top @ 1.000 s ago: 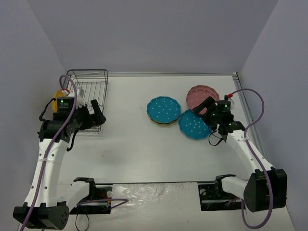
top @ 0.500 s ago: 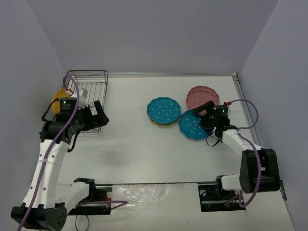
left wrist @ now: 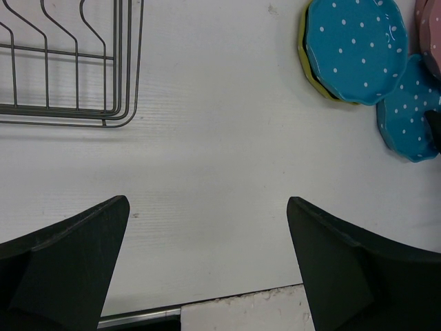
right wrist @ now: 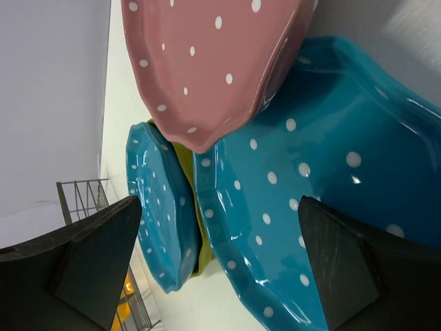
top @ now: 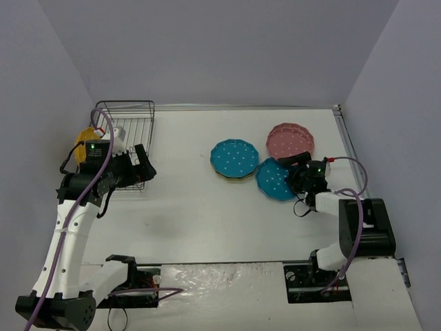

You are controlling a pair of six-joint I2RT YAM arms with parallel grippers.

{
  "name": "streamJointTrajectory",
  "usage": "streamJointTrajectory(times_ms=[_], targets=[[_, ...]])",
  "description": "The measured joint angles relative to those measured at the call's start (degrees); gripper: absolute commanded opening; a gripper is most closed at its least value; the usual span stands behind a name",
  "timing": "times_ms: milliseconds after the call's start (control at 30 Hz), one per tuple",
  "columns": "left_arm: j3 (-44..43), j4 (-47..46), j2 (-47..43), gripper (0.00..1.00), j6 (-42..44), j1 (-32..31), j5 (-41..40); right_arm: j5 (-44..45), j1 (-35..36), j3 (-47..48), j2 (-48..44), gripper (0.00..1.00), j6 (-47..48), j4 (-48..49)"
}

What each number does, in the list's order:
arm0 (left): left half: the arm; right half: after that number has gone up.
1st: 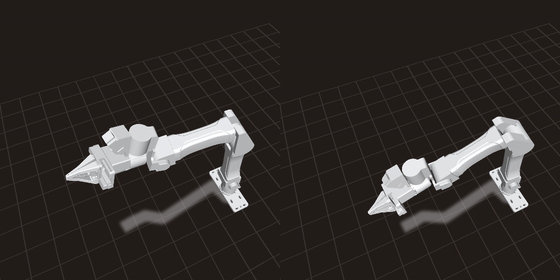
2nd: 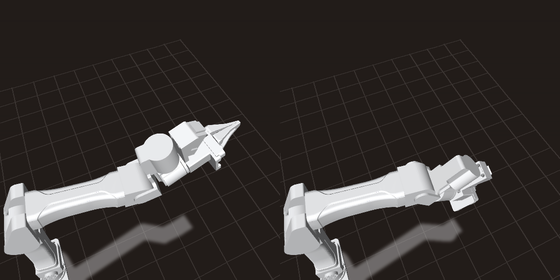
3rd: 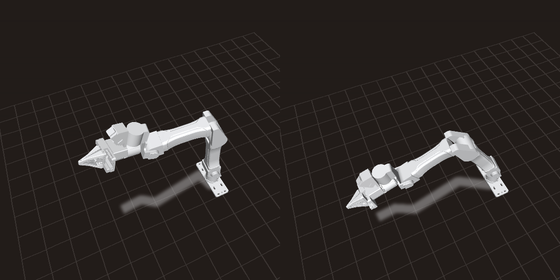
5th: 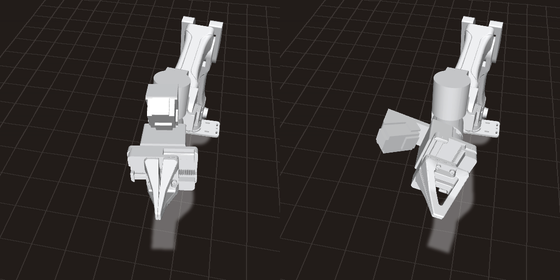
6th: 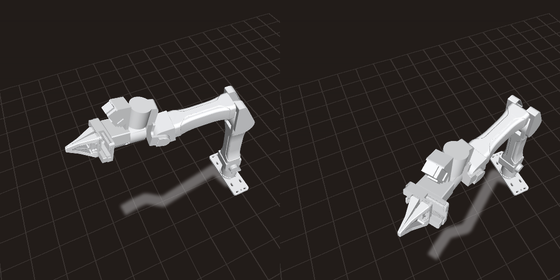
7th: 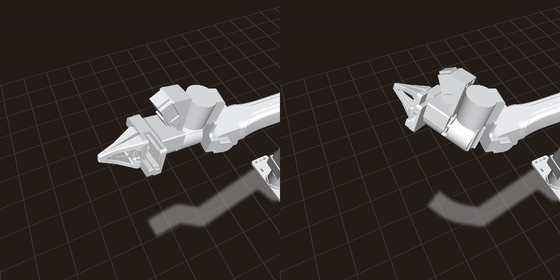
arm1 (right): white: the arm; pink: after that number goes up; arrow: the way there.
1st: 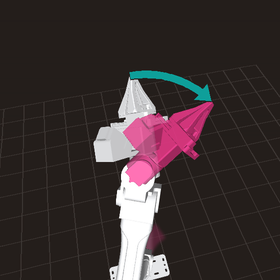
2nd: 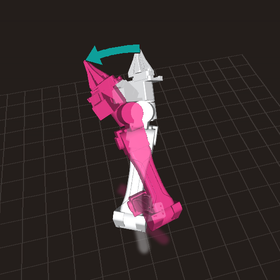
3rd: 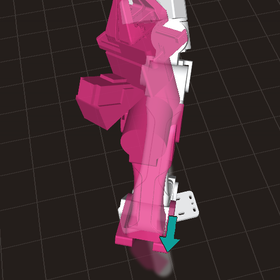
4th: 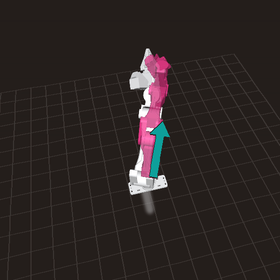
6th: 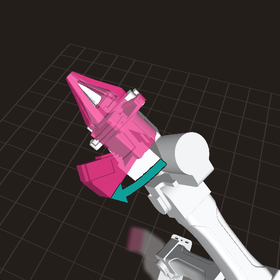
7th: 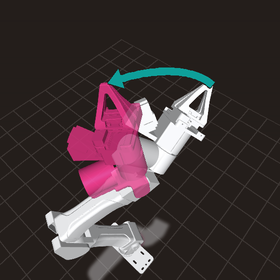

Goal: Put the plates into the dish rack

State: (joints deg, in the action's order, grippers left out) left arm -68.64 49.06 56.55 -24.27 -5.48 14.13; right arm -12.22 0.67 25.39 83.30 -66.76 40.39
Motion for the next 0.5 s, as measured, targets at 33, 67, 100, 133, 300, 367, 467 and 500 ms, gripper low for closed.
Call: streamJointTrajectory(times_ms=[33,67,100,133,300,367,467,500], targets=[[0.00,0.01,0.00,0.97,0.00,0.00,0.00,0.01,0.00,-0.22,1.02,0.93,-0.43,1.38],[0.00,0.02,0.00,0.97,0.00,0.00,0.00,0.02,0.00,-0.49,2.03,0.93,-0.90,2.89],[0.00,0.03,0.00,0.97,-0.01,0.00,0.00,0.02,0.00,-0.91,3.02,0.92,-1.45,4.79],[0.00,0.04,-0.01,0.97,-0.02,0.00,0.00,0.05,0.00,-1.29,3.97,0.92,-1.99,6.76],[0.00,0.04,-0.17,0.97,0.00,0.00,-0.03,0.76,0.00,-2.24,8.18,0.92,-4.19,16.14],[0.00,0.06,-0.22,0.97,0.00,0.00,-0.04,1.08,0.00,-2.25,9.75,0.92,-5.08,18.94],[0.00,0.12,-0.24,0.97,0.00,0.00,-0.23,2.31,0.00,-2.27,11.03,0.91,-6.04,21.35],[0.00,0.13,-0.28,0.97,0.00,0.00,-0.33,2.76,0.00,-2.29,11.56,0.91,-6.46,22.34]])
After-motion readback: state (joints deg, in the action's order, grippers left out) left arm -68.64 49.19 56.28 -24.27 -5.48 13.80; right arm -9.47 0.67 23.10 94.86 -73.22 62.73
